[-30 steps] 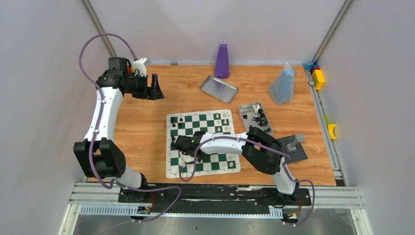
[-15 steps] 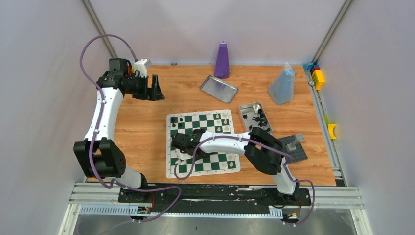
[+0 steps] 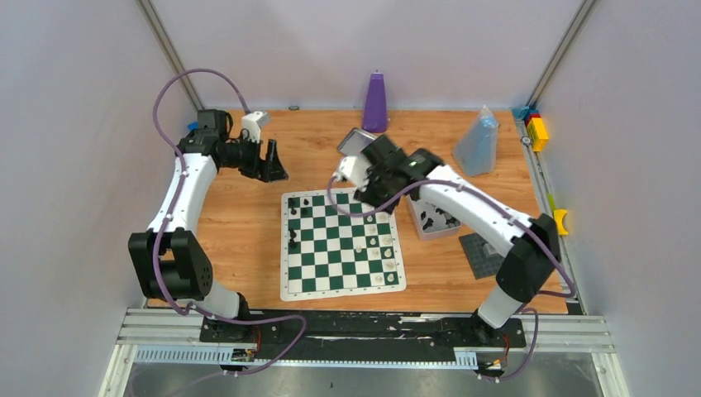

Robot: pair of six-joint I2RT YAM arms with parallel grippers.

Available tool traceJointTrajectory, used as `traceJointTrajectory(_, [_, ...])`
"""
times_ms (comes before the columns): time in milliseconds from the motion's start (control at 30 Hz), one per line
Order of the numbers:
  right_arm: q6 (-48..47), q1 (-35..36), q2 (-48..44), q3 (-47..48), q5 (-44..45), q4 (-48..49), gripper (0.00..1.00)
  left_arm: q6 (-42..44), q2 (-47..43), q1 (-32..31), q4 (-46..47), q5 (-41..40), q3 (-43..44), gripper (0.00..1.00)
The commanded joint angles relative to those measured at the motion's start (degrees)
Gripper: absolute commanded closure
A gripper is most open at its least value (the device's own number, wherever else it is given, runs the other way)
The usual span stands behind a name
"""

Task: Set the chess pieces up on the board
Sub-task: Place the chess piece on the chessboard, then adjust the chess piece on the chessboard.

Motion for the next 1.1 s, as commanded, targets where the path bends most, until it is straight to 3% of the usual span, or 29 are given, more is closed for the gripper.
traceJointTrajectory(0, [7.10,-13.49,-7.98,-2.05,-14.09,3.94,0.60,6.15,0.60,-6.59,3.08,3.43,-3.12,0.14])
traceJointTrajectory(200, [14.24,-30.41,-14.84,-9.36,-22.81,12.82,0.60,10.12,-0.85,-20.39,9.65,-6.24,-8.96,0.18])
traceJointTrajectory(400, [17.64,-38.83,-17.02,-14.90,-27.60,16.63,0.61,12.43,3.13,-33.86,12.40,-15.43,-9.54,0.23])
traceJointTrajectory(733, [18.54,-43.00,-17.02,-20.74,-29.81,21.61,0.64,11.88,13.48,-46.64,14.34,-21.67,-8.17,0.35])
traceJointTrajectory(1067, [17.99,-43.50,-17.64,-22.58,-29.48,22.02,0.66,11.10,17.06,-51.85,14.04,-23.43,-6.76,0.41])
